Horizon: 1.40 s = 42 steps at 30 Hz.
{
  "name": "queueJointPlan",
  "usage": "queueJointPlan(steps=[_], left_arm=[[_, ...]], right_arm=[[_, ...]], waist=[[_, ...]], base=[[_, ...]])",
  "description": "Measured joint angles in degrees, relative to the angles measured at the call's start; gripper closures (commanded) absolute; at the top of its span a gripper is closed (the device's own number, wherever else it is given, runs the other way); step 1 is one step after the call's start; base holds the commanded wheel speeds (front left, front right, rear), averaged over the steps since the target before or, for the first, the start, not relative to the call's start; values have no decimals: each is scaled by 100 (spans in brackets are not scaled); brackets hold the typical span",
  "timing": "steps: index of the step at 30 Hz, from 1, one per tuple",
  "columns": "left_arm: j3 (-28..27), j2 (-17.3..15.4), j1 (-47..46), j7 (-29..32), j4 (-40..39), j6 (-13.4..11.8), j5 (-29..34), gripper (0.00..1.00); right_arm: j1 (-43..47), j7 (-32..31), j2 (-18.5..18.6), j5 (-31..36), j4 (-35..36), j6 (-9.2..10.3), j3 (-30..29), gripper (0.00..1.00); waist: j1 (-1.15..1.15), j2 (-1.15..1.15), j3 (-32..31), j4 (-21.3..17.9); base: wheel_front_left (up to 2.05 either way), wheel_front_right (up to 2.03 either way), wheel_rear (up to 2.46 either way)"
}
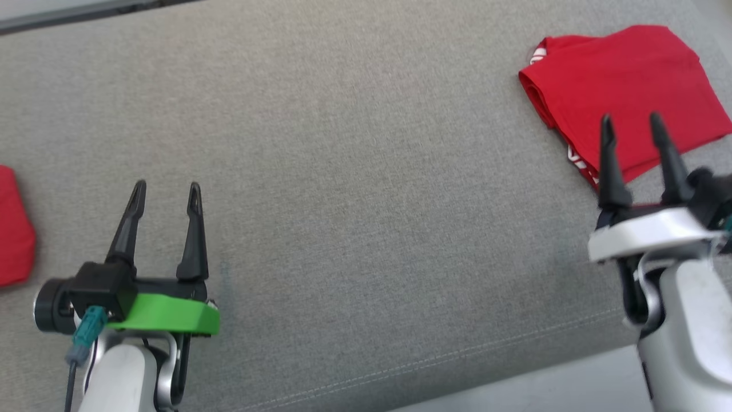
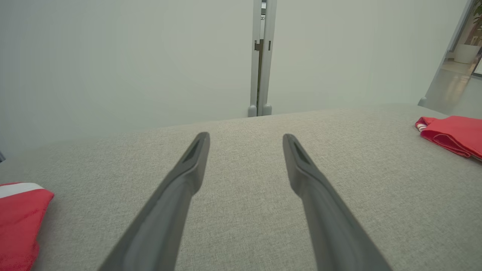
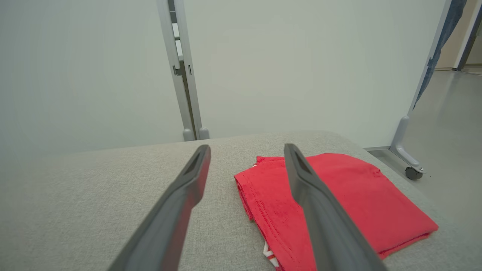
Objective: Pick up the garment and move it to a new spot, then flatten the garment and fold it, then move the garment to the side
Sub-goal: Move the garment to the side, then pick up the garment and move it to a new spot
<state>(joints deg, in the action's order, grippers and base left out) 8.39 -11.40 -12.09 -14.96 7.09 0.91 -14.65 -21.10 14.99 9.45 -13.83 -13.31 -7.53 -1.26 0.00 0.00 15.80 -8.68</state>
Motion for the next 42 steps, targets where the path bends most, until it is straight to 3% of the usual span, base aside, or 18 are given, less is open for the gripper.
queueJointPlan(steps=[21,42], left_arm=[[-162,215,1042,-9,205,-56,16,0],[-225,352,1085,-8,404,31,138,0]], right_arm=[[1951,-14,-441,363,584,1,16,0],[2320,-214,-602,389,935,1,103,0]], waist=[[0,0,-1308,699],[0,0,-1594,960]], base=[[0,0,0],[0,0,0]])
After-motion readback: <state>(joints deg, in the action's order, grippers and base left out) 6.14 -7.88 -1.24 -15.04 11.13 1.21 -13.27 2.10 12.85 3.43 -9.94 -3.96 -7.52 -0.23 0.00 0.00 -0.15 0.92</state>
